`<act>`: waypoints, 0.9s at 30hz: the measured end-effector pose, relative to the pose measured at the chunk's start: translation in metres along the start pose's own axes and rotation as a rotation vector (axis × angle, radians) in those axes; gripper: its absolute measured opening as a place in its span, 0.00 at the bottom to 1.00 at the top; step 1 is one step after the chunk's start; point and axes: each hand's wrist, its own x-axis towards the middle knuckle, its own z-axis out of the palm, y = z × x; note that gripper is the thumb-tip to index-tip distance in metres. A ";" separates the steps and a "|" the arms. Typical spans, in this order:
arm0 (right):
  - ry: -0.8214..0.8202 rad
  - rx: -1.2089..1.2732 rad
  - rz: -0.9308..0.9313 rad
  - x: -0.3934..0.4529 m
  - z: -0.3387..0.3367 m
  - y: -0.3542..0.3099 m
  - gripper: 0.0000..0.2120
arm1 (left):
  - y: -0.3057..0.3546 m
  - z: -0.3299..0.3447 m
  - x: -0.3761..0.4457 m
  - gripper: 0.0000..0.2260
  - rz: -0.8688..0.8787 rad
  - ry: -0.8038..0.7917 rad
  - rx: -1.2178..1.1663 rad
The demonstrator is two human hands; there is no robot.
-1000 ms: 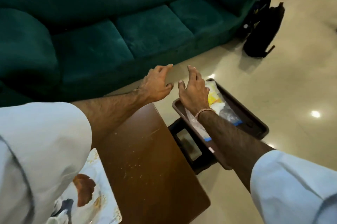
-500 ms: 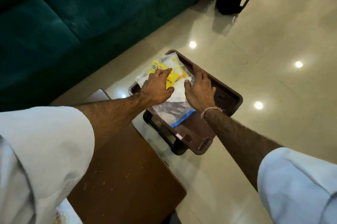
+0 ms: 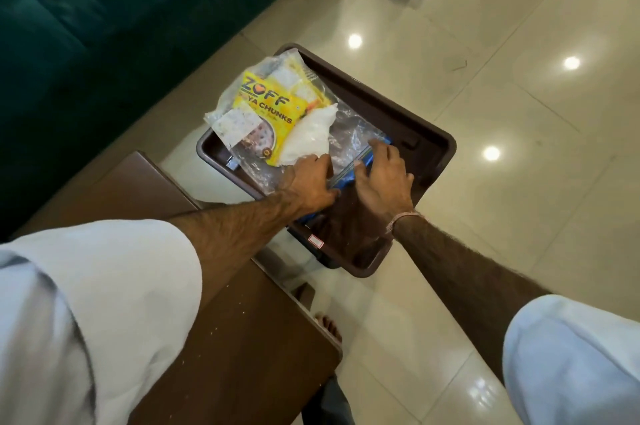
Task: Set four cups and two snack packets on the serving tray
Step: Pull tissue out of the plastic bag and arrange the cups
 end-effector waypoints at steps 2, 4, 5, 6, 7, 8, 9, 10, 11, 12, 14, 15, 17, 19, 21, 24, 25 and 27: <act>0.005 -0.012 0.014 -0.002 0.005 0.007 0.21 | 0.000 0.006 0.002 0.19 -0.011 -0.003 0.016; 0.002 -0.016 0.026 -0.004 0.009 0.012 0.18 | 0.000 0.011 0.004 0.19 -0.025 0.018 0.004; -0.007 -0.011 0.031 -0.005 0.010 0.015 0.16 | 0.001 0.013 0.004 0.16 -0.030 0.032 -0.018; -0.016 0.001 0.034 -0.005 0.012 0.016 0.15 | 0.002 0.013 0.005 0.13 -0.032 0.046 -0.049; -0.021 0.028 0.040 -0.005 0.013 0.017 0.13 | 0.002 0.013 0.005 0.10 -0.035 0.053 -0.082; -0.016 0.068 0.050 -0.006 0.014 0.018 0.11 | 0.003 0.014 0.005 0.08 -0.042 0.058 -0.112; -0.007 0.115 0.066 -0.006 0.016 0.017 0.10 | 0.002 0.014 0.005 0.06 -0.047 0.064 -0.134; 0.001 0.161 0.093 -0.006 0.017 0.016 0.09 | 0.002 0.014 0.004 0.05 -0.054 0.076 -0.153; 0.008 0.206 0.127 -0.007 0.018 0.014 0.08 | 0.001 0.014 0.003 0.04 -0.062 0.099 -0.176; 0.019 0.247 0.162 -0.008 0.019 0.012 0.08 | 0.001 0.015 0.002 0.03 -0.077 0.132 -0.205; 0.039 0.340 0.233 -0.009 0.022 0.007 0.06 | 0.002 0.014 0.001 0.02 -0.119 0.185 -0.273; 0.044 0.399 0.267 -0.008 0.023 0.004 0.06 | 0.002 0.012 0.000 0.03 -0.143 0.201 -0.312; 0.082 0.550 0.336 -0.006 0.023 -0.002 0.06 | 0.002 0.008 -0.001 0.05 -0.178 0.232 -0.392; 0.133 0.744 0.411 -0.002 0.021 -0.011 0.05 | 0.003 0.002 -0.002 0.05 -0.199 0.280 -0.463; 0.107 0.927 0.458 0.005 0.020 -0.019 0.06 | 0.004 -0.004 -0.003 0.05 -0.218 0.324 -0.544; 0.016 0.999 0.474 0.014 0.027 -0.028 0.06 | 0.005 -0.012 -0.006 0.04 -0.176 0.375 -0.619; 0.003 0.971 0.471 0.018 0.030 -0.031 0.06 | 0.006 -0.014 -0.007 0.04 -0.140 0.392 -0.619; 0.003 0.915 0.460 0.025 0.035 -0.039 0.06 | 0.007 -0.017 -0.012 0.05 -0.053 0.423 -0.609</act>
